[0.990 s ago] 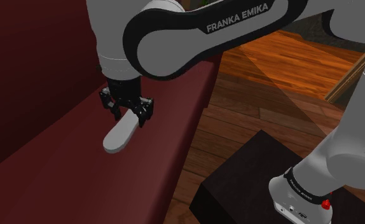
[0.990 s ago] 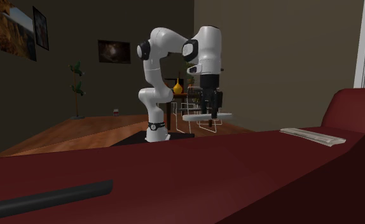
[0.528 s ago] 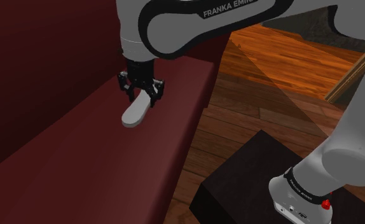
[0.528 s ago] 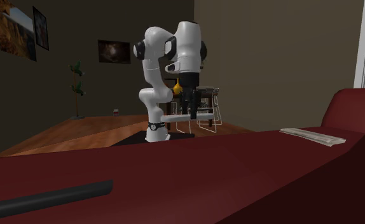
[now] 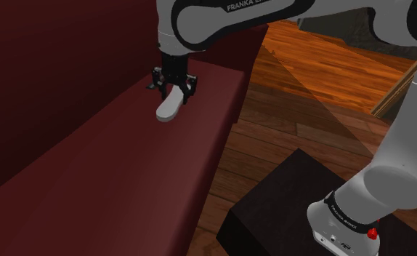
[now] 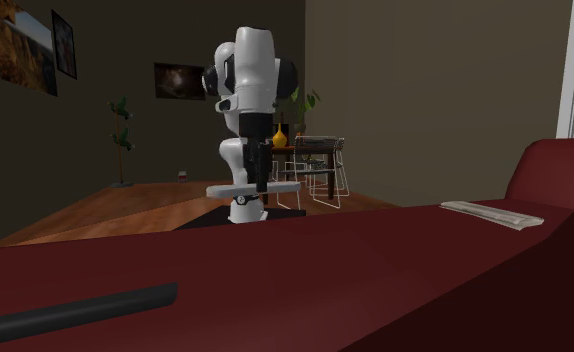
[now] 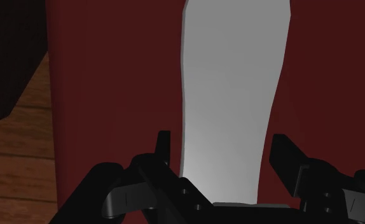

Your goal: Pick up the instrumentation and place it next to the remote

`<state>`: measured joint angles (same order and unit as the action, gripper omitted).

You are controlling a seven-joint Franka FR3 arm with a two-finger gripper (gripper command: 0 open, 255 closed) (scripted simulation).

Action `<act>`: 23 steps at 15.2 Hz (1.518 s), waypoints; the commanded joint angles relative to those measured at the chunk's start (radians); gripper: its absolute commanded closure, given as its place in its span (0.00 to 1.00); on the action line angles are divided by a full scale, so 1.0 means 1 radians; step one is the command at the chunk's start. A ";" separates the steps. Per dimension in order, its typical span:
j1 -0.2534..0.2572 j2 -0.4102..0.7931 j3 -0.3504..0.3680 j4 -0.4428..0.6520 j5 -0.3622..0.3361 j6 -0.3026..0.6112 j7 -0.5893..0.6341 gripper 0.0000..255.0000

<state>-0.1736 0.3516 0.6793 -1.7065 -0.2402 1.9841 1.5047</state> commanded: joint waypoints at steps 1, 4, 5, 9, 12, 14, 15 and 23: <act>-0.019 0.022 -0.015 0.037 -0.007 -0.016 -0.040 1.00; -0.043 0.061 -0.038 0.096 -0.021 -0.037 -0.093 1.00; -0.049 0.076 -0.046 0.119 -0.027 -0.046 -0.111 1.00; -0.070 0.145 -0.077 0.226 -0.049 -0.086 -0.179 1.00; -0.078 0.208 -0.100 0.328 -0.067 -0.125 -0.230 1.00; -0.080 0.242 -0.112 0.371 -0.077 -0.134 -0.252 1.00; -0.081 0.244 -0.113 0.360 -0.079 -0.122 -0.251 1.00; -0.086 0.270 -0.124 0.291 -0.096 -0.031 -0.238 1.00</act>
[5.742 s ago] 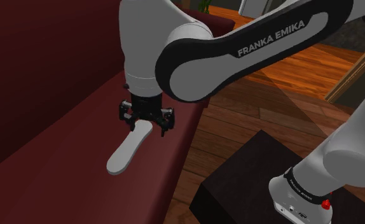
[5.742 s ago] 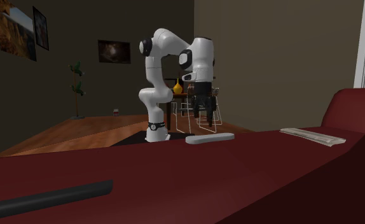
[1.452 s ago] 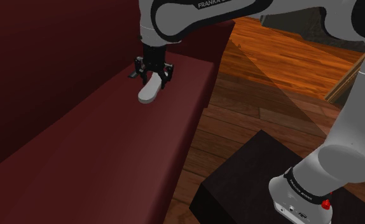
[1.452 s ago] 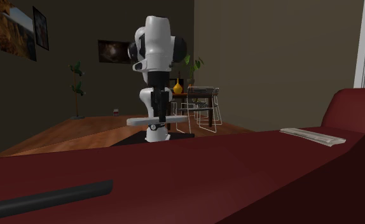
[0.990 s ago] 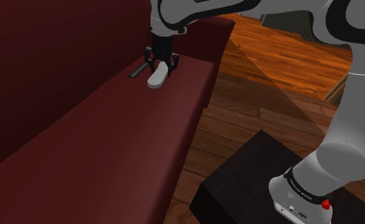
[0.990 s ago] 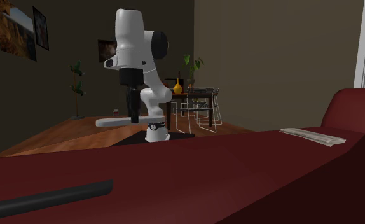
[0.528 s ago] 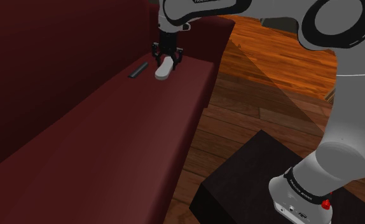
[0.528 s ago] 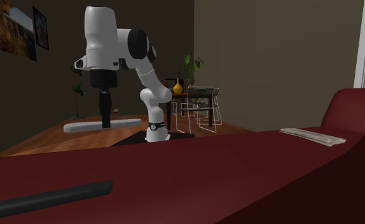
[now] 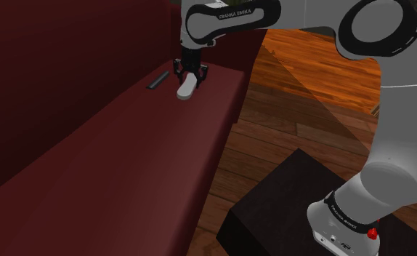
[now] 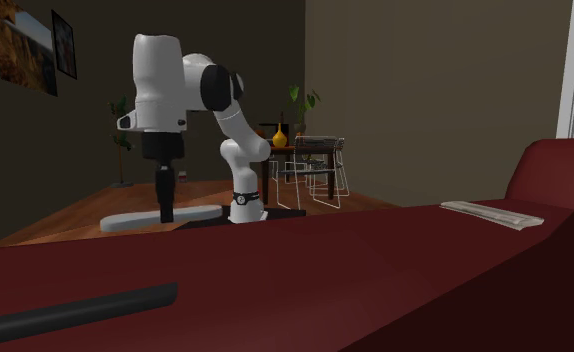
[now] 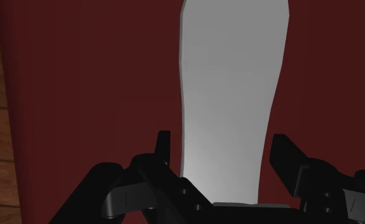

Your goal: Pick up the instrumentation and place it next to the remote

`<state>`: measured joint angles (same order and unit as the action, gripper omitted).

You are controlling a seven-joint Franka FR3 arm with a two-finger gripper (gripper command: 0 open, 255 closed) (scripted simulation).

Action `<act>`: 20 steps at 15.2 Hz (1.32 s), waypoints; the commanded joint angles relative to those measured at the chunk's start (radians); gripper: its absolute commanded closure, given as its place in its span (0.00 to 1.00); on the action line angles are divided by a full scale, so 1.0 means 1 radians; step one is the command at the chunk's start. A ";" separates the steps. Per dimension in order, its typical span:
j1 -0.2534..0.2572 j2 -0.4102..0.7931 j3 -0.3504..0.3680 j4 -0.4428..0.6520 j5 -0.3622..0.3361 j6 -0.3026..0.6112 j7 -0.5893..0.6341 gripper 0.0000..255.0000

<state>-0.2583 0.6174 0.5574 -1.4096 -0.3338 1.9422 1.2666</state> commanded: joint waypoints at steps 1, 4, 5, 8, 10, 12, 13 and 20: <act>-0.001 0.009 -0.004 -0.013 -0.005 0.022 0.002 1.00; 0.000 0.022 -0.009 -0.033 -0.013 0.053 0.008 1.00; 0.000 0.028 -0.011 -0.040 -0.017 0.065 0.010 1.00; 0.000 0.028 -0.011 -0.040 -0.017 0.065 0.010 1.00; 0.000 0.028 -0.011 -0.040 -0.017 0.065 0.010 1.00; 0.000 0.028 -0.011 -0.040 -0.017 0.065 0.010 1.00; 0.000 0.028 -0.011 -0.040 -0.017 0.065 0.010 1.00; -0.001 0.015 -0.006 -0.025 -0.009 0.039 0.005 0.00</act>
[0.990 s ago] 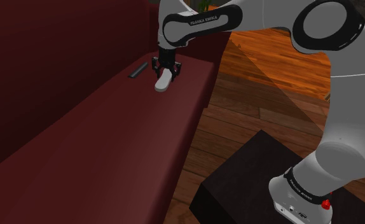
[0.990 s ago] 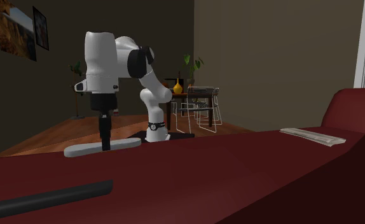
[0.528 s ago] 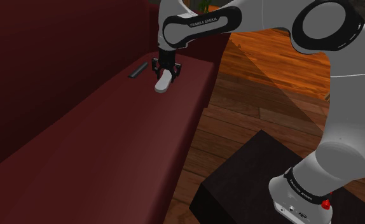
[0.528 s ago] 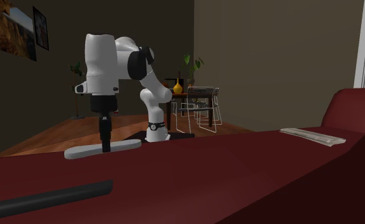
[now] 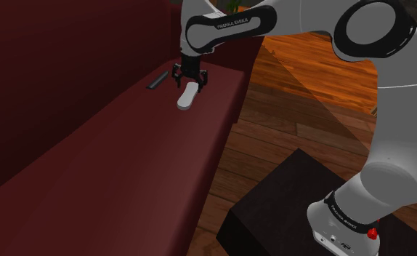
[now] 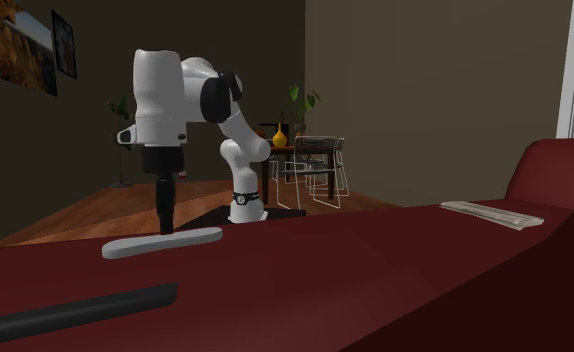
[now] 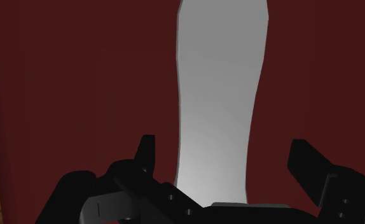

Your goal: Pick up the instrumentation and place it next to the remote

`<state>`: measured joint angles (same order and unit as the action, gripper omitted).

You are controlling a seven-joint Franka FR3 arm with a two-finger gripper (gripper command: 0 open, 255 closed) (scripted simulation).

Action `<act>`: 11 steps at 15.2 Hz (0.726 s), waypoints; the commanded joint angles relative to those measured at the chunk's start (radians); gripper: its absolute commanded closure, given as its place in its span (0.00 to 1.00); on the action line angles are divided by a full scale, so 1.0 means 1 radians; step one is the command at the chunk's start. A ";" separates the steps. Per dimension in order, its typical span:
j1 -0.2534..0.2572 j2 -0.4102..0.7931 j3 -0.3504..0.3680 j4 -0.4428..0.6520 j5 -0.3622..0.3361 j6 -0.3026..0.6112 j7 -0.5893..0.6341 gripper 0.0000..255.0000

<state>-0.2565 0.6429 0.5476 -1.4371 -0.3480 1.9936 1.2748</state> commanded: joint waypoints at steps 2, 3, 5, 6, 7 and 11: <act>-0.003 -0.032 0.012 0.038 0.018 -0.066 -0.012 0.00; -0.002 -0.039 0.015 0.054 0.023 -0.088 -0.015 0.00; -0.002 -0.039 0.015 0.053 0.023 -0.088 -0.015 0.00; -0.002 -0.039 0.015 0.054 0.023 -0.088 -0.015 0.00; -0.002 -0.039 0.015 0.054 0.023 -0.088 -0.015 0.00; -0.002 -0.039 0.015 0.054 0.023 -0.088 -0.015 0.00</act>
